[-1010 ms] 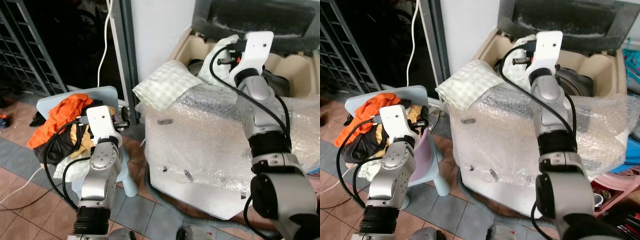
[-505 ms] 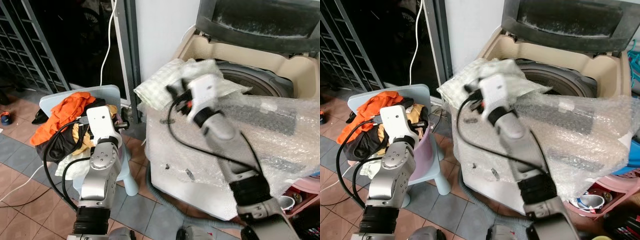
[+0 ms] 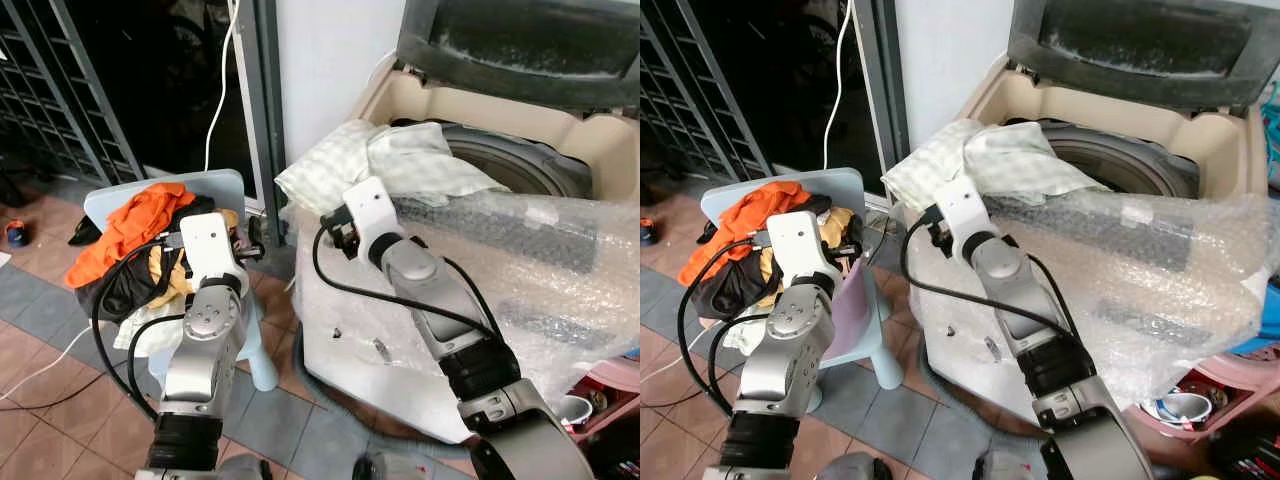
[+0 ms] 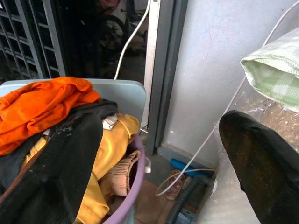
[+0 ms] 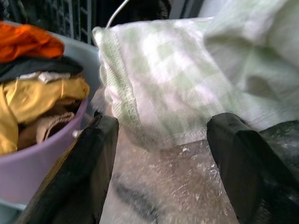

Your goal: Clothes washing

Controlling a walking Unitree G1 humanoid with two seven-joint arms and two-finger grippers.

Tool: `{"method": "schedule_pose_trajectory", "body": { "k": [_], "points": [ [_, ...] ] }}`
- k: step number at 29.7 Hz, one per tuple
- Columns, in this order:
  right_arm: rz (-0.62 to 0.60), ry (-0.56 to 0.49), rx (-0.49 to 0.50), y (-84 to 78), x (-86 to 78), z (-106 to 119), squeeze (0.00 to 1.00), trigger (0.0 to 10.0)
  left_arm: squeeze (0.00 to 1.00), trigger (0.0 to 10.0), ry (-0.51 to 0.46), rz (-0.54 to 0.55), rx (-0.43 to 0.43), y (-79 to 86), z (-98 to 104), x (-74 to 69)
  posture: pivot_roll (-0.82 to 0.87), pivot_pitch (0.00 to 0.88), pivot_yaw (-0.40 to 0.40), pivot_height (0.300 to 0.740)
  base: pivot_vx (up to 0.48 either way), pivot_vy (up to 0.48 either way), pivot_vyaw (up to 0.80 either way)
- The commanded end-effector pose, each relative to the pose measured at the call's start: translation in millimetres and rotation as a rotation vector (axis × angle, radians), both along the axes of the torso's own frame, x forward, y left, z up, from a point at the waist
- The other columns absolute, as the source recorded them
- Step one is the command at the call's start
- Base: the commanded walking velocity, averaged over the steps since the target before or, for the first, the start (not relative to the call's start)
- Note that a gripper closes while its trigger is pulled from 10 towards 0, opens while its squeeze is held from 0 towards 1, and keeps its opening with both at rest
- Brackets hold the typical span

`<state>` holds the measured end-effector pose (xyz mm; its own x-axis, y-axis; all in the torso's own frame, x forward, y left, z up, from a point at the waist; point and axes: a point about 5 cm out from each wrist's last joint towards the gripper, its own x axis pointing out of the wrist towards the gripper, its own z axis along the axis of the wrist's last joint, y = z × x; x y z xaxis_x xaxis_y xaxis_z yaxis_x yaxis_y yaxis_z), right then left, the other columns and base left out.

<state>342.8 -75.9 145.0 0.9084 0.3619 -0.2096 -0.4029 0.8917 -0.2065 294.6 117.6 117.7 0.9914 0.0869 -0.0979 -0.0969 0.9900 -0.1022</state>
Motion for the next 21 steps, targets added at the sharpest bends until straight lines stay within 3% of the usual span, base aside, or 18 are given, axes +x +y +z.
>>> {"method": "schedule_pose_trajectory", "body": {
  "k": [1,3,8,12,15,17,19,21],
  "points": [
    [-0.146,0.022,0.002,-27.2,8.5,-1,0.80,10.0,0.00,10.0,0.012,-0.008,-0.032,-8.2,-3,-4.9,-0.04,0.005,0.016,0.740,0.000,0.000,0.00],
    [-0.225,-0.026,0.036,-41.2,14.6,9,0.80,10.0,0.00,10.0,0.016,-0.007,-0.034,-8.1,-3,-5.0,-0.04,0.006,0.017,0.740,0.000,0.000,0.00],
    [-0.285,-0.068,0.054,-52.4,18.9,18,0.80,10.0,0.00,10.0,0.019,-0.009,-0.034,-8.6,-3,-4.9,-0.04,0.006,0.017,0.740,0.000,0.000,0.00],
    [-0.448,-0.159,0.116,-81.6,24.6,37,0.80,10.0,0.00,10.0,0.022,-0.013,-0.033,-8.7,-3,-5.1,-0.05,0.009,0.021,0.740,0.000,0.000,0.00],
    [-0.503,-0.215,0.141,-92.2,26.1,48,0.80,10.0,0.00,10.0,0.022,-0.014,-0.032,-8.6,-4,-5.0,-0.05,0.009,0.023,0.740,0.000,0.000,0.00],
    [-0.519,-0.240,0.134,-95.0,26.4,52,0.77,10.0,0.00,10.0,0.022,-0.015,-0.031,-8.5,-4,-5.0,-0.05,0.008,0.024,0.740,0.000,0.000,0.00],
    [-0.560,-0.295,0.095,-102.0,27.1,60,0.64,10.0,0.00,10.0,0.020,-0.016,-0.028,-8.3,-3,-4.5,-0.05,0.007,0.025,0.740,0.000,0.000,0.00],
    [-0.596,-0.324,0.061,-108.4,27.0,65,0.61,10.0,0.00,10.0,0.019,-0.015,-0.027,-8.1,-3,-4.2,-0.05,0.007,0.025,0.740,0.000,0.000,0.00]
  ]
}}
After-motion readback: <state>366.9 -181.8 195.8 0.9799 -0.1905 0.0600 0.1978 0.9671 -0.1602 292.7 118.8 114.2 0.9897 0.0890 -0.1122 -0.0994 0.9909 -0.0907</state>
